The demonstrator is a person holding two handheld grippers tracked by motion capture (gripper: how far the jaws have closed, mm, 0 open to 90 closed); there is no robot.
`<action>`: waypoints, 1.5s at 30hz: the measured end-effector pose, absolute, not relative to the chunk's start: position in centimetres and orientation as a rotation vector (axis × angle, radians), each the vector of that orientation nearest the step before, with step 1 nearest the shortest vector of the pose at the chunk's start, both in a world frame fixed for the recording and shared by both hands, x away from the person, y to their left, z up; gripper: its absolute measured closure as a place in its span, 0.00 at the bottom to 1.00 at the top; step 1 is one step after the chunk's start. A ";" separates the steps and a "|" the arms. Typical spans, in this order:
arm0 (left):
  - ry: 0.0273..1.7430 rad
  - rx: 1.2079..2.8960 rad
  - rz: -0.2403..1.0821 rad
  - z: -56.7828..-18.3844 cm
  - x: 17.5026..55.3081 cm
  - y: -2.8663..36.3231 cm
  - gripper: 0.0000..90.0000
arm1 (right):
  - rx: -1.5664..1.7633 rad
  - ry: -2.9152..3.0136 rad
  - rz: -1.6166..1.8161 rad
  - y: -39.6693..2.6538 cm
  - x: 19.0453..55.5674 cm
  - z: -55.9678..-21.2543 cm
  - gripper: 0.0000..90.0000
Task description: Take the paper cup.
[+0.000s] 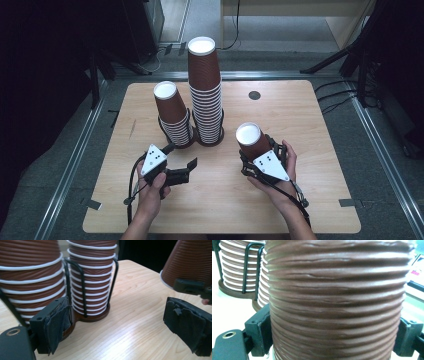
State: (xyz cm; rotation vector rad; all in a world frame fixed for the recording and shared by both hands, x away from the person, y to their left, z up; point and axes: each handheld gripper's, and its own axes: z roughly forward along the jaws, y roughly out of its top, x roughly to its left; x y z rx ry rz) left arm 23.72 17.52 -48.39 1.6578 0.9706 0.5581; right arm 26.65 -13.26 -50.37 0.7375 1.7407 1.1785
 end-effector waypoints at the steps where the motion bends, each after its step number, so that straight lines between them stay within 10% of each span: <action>1: 0.962 1.673 0.557 -48.4 23.7 17.4 0.08 | 0.732 1.741 1.179 -13.2 26.6 -50.4 0.13; 45: 0.773 1.709 0.451 -47.7 22.1 14.2 0.09 | 0.298 1.777 0.949 -7.5 24.0 -52.9 0.12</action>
